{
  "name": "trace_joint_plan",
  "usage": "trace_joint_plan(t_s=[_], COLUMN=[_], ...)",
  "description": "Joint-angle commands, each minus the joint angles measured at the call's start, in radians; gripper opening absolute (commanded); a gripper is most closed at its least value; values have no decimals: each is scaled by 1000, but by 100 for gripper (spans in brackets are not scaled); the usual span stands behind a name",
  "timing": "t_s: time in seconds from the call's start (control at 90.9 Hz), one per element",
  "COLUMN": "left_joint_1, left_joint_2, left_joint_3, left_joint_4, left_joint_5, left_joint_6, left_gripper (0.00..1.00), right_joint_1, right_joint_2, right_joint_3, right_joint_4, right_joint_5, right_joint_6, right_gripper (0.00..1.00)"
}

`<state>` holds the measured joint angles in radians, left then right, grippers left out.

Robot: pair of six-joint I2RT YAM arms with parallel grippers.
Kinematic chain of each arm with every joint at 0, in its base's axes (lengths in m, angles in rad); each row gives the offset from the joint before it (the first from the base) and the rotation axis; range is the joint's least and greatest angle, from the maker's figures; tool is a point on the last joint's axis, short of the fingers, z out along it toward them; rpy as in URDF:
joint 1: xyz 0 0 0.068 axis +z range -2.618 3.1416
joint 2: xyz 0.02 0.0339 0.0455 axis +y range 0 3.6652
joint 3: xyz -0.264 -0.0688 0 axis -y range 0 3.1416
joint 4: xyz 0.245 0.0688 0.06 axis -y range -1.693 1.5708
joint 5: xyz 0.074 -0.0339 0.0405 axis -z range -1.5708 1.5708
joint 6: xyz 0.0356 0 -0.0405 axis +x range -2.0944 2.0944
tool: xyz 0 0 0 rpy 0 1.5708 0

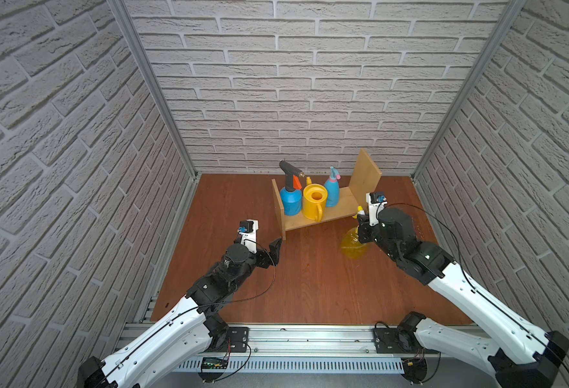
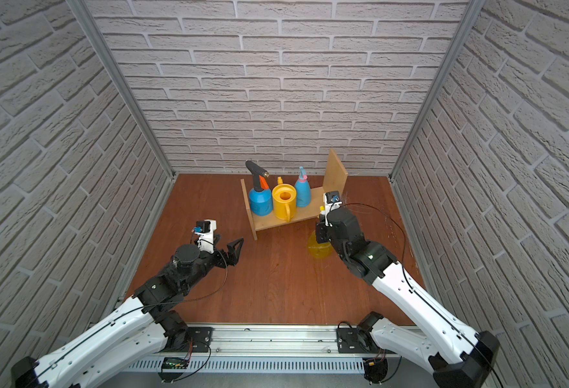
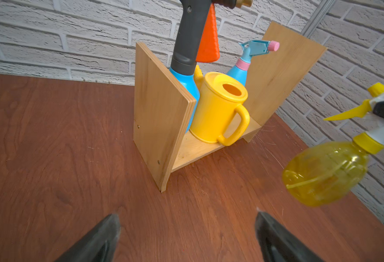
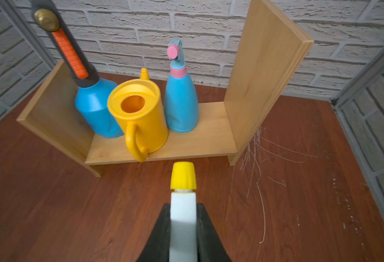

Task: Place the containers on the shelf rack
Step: 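Place the container on the shelf.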

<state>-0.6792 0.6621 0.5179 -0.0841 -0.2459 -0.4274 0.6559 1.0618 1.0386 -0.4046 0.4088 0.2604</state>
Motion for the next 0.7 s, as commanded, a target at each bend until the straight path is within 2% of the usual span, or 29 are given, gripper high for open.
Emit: trace_joint_plan(t_s=[0.0, 0.121, 0.374, 0.693], left_joint_1=[9, 10, 12, 14], left_joint_2=[-37, -80, -116, -120], left_joint_3=[17, -2, -20, -15], left_joint_4=[-6, -10, -10, -11], left_joint_5=[-37, -36, -41, -43], left_joint_6=[-14, -14, -2, 13], left_gripper=[98, 98, 98, 98], right_joint_1=[-52, -114, -182, -227], right_joint_2=[101, 215, 411, 565], right_joint_3=[89, 154, 322, 469], right_joint_4=[72, 90, 114, 105], right_joint_5=[119, 79, 26, 25], right_joint_6=[61, 115, 105, 81], right_gripper=[3, 3, 3, 3])
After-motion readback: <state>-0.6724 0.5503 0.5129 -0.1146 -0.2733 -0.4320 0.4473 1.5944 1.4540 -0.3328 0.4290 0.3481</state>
